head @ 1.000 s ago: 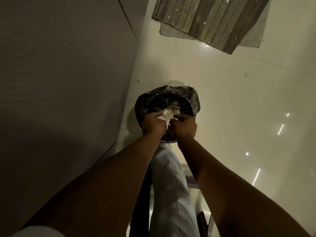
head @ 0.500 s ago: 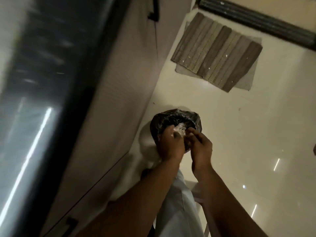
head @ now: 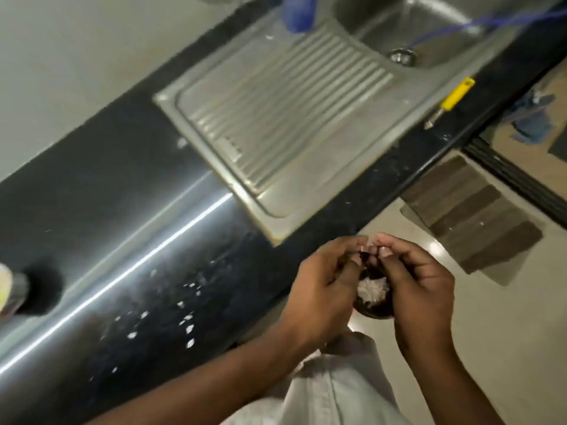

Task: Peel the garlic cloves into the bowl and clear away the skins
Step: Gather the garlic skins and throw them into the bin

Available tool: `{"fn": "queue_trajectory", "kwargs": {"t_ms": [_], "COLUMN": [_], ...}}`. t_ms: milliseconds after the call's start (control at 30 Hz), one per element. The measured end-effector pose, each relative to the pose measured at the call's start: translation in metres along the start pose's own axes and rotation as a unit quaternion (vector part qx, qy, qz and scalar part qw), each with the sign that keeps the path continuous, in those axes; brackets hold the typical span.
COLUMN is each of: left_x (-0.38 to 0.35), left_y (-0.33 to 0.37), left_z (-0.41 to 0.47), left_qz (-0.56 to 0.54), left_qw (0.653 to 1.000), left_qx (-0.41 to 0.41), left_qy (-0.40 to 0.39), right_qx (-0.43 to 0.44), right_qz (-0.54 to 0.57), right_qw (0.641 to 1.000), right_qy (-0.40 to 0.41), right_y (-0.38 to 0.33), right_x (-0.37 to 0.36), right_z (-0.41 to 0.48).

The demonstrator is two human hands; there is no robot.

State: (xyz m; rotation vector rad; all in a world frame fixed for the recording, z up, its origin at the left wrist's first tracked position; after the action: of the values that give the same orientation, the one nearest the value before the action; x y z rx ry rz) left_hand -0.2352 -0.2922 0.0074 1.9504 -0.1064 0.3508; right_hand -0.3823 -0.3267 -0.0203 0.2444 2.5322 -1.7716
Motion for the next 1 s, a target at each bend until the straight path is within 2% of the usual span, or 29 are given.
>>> {"fn": "queue_trajectory", "kwargs": {"t_ms": [233, 333, 400, 500, 633, 700, 767, 833, 900, 1000], "left_x": [0.139, 0.174, 0.195, 0.216, 0.234, 0.239, 0.242, 0.241, 0.239, 0.235], "left_y": [-0.021, -0.047, -0.071, -0.111, -0.151, -0.163, -0.174, -0.179, -0.181, -0.183], "left_z": [-0.078, -0.116, -0.142, -0.177, -0.22, -0.235, -0.245, -0.25, -0.254, -0.251], "left_qz": [0.001, -0.001, 0.002, 0.015, 0.034, 0.046, 0.068, 0.099, 0.114, 0.134], "left_qw": [0.989, 0.977, 0.965, 0.942, 0.894, 0.873, 0.861, 0.859, 0.864, 0.874], "left_qx": [0.004, 0.035, 0.062, 0.115, 0.201, 0.226, 0.248, 0.27, 0.281, 0.285], "left_qy": [0.148, 0.211, 0.254, 0.314, 0.398, 0.429, 0.438, 0.423, 0.402, 0.369], "right_qx": [0.014, 0.029, 0.062, 0.161, 0.24, 0.28, 0.332, 0.377, 0.403, 0.435], "right_qz": [-0.051, -0.116, -0.179, -0.279, -0.392, -0.434, -0.47, -0.498, -0.501, -0.479], "right_qw": [0.973, 0.939, 0.9, 0.81, 0.622, 0.528, 0.45, 0.41, 0.388, 0.328], "right_qy": [-0.226, -0.322, -0.392, -0.489, -0.634, -0.674, -0.683, -0.665, -0.66, -0.688], "right_y": [-0.025, -0.011, 0.002, 0.023, 0.061, 0.08, 0.095, 0.107, 0.113, 0.106], "right_x": [-0.133, -0.178, -0.208, -0.246, -0.298, -0.323, -0.346, -0.359, -0.355, -0.312], "right_z": [-0.054, -0.074, -0.091, -0.116, -0.156, -0.176, -0.193, -0.2, -0.202, -0.19]}}
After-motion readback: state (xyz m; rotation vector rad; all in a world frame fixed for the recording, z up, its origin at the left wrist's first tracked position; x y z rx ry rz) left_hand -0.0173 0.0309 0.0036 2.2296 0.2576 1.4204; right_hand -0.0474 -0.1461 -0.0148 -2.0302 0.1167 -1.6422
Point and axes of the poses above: each hand's wrist, its own z-axis towards the middle knuckle, its own x-axis out of the back of the hand, y = z × x, the point moved 5 cm from there along z, towards the middle knuckle, and after that the axes turned 10 degrees about z, right-handed, at the moved point
